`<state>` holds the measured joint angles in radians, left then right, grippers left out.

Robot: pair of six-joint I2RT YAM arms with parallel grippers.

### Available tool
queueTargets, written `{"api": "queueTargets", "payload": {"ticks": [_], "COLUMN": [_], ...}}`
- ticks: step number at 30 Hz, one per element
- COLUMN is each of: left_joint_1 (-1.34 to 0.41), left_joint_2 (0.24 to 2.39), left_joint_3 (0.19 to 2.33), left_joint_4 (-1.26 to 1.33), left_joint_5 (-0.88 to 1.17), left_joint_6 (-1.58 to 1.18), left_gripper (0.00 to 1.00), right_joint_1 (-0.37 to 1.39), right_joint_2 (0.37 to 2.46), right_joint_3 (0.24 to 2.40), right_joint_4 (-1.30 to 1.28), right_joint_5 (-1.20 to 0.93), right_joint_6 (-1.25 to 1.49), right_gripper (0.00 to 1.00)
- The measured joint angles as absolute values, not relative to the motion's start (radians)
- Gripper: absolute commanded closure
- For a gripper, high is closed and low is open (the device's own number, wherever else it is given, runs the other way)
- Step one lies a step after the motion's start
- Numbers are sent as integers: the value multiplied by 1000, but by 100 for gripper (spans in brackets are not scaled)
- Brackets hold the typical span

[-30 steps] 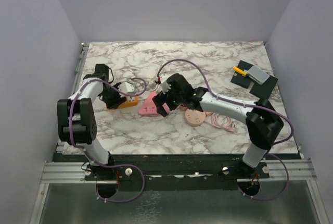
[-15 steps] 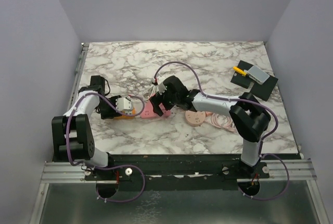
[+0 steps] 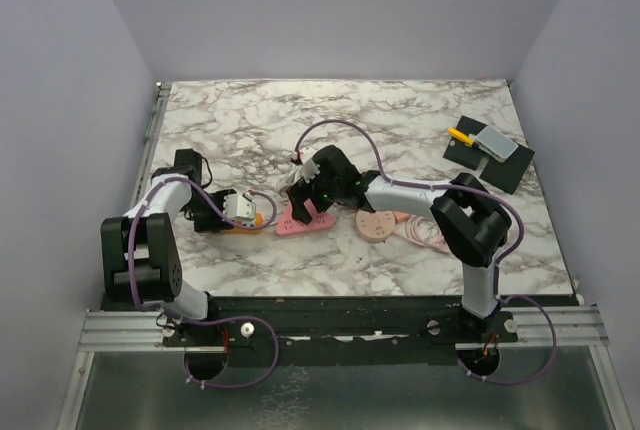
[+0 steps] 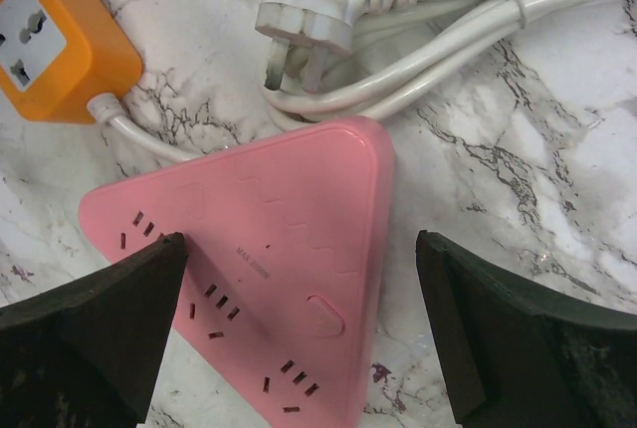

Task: Insert the plug
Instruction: Pick up the socket from the center of the board, then move the socket to the center of the board.

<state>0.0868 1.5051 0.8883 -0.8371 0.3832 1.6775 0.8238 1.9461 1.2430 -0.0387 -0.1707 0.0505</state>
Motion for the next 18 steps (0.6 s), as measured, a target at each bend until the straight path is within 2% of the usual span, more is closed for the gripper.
{"api": "queueTargets", "payload": {"ticks": [8,18], "left_joint_1": [208,284], "left_joint_2": [1507,1507], "left_joint_3": [888,898], "left_joint_4": [-850,-893], "left_joint_5": [358,338], "left_joint_6": [1757,1799], "left_gripper": [100,100], "right_joint_1": [830,831], "right_joint_2": [1948,1942], "right_joint_3": [1245,1301], "right_joint_4": [-30,-58], "right_joint_5": [-135,126], "right_joint_6": [39,-68], "right_gripper": [3,0]}}
